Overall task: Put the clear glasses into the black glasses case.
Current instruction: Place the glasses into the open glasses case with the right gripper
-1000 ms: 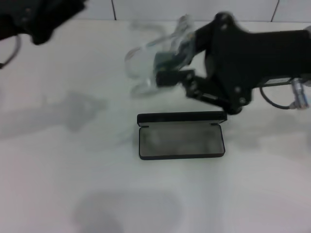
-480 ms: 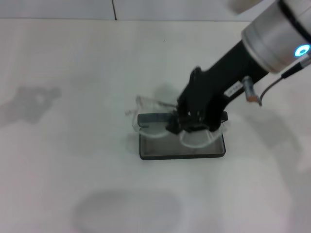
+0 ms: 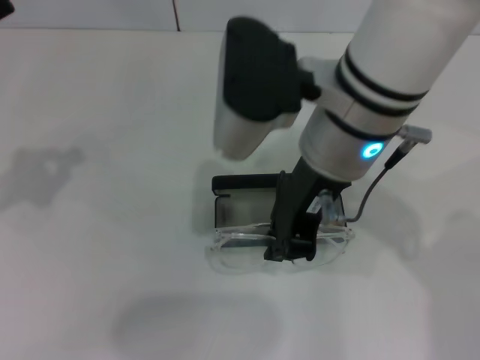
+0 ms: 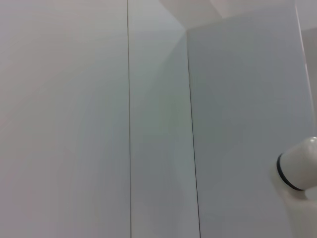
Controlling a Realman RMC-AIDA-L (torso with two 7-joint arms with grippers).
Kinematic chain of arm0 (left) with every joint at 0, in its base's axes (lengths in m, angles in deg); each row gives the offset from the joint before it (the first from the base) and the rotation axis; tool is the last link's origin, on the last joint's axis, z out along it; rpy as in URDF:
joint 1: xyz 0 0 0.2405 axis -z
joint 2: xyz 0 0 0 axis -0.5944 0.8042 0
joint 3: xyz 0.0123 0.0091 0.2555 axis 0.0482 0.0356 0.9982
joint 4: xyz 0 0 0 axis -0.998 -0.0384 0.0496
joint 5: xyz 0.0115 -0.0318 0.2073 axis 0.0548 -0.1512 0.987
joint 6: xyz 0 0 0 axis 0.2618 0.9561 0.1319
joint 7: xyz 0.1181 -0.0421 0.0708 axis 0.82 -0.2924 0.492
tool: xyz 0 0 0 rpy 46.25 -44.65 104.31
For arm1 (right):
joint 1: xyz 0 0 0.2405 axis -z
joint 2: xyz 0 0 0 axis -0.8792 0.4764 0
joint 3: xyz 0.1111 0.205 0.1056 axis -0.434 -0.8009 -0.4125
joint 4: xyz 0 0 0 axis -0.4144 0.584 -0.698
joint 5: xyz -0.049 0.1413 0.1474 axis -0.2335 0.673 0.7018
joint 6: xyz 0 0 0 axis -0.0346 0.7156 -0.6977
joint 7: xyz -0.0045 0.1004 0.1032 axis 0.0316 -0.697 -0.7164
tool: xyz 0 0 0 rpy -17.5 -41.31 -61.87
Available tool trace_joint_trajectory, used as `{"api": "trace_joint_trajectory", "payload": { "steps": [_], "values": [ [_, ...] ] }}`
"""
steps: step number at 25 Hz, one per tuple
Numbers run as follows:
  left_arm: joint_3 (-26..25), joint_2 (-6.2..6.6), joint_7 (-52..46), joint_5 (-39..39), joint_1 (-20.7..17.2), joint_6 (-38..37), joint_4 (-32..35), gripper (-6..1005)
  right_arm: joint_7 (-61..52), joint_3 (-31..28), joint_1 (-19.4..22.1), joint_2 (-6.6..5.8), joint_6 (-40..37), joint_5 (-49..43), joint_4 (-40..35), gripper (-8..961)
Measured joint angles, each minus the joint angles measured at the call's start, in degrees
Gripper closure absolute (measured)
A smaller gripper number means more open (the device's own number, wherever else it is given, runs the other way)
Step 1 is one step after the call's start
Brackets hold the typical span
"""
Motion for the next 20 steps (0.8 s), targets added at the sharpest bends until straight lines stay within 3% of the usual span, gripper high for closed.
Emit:
{"api": "trace_joint_trajectory", "payload": {
  "steps": [7,20],
  "values": [
    [0.4,-0.55,1.5,0.5,-1.4,-0.1,-1.5,900,-3.2,7.1,-0.6,0.00,5.4,-2.8,1.5,831],
    [0.5,-0.63,2.4,1.8,-1.0,-0.8,-3.9,899,-4.9,9.3,-0.7,0.00,8.0,-7.0,2.8,827]
  ]
}}
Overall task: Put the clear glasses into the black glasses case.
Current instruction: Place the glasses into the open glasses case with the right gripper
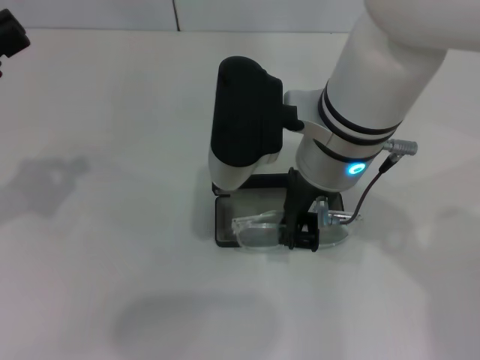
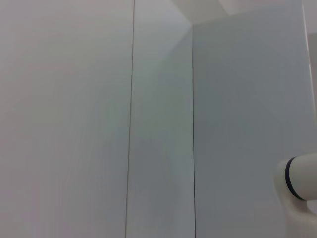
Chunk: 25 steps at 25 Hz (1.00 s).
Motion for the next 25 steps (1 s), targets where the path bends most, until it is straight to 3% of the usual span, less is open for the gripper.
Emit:
{"api": "trace_joint_trajectory", "payload": {
  "steps": [25],
  "values": [
    [0.0,0.11,1.7,0.3,0.0,0.0,-2.3,898,-0.9,2.5,-0.2,0.00,2.9,-4.4,-0.3,819]
  ]
}}
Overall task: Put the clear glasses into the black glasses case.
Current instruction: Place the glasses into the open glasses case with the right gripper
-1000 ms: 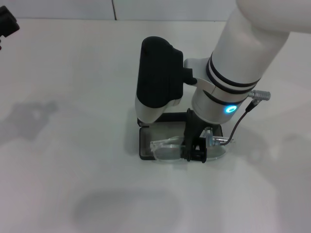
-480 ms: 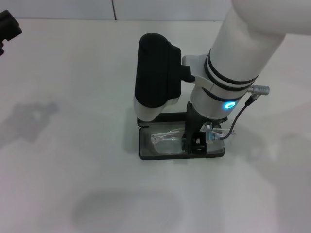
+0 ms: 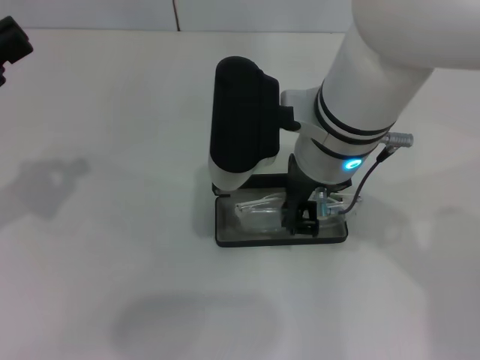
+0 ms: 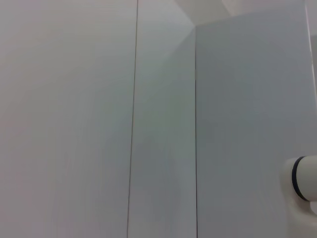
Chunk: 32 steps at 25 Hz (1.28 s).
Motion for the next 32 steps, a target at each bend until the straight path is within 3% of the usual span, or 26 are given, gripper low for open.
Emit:
{"api": "trace_joint_trajectory", "payload": {
  "steps": [32],
  "values": [
    [0.0,-0.18,0.1,0.0,-0.7,0.0,-0.6,896,0.6,1.6,0.4,0.00,2.2,0.5,0.9,810]
  ]
}}
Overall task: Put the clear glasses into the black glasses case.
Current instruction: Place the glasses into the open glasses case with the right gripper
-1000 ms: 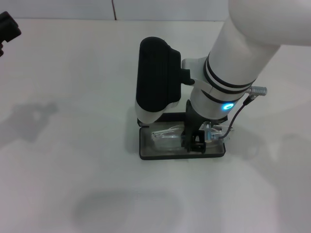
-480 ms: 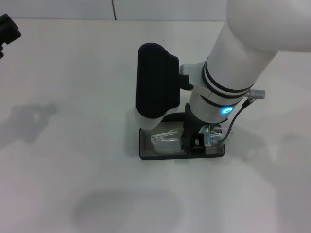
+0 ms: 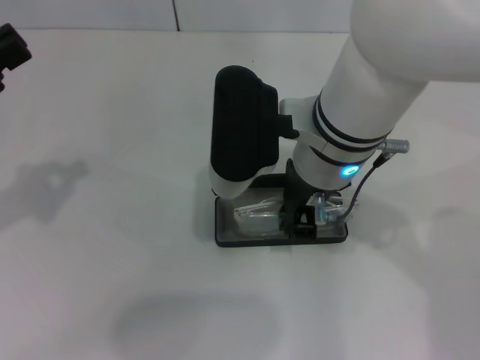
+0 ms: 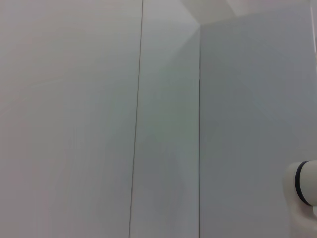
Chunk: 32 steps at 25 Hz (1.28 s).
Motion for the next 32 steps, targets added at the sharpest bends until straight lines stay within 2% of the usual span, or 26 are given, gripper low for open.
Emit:
{"api": "trace_joint_trajectory", "payload": {
  "steps": [32],
  "values": [
    [-0.1,0.09,0.6,0.0,-0.1,0.0,-0.1,894,0.2,0.7,-0.2,0.00,-0.6,-0.3,-0.4,800]
  ]
}}
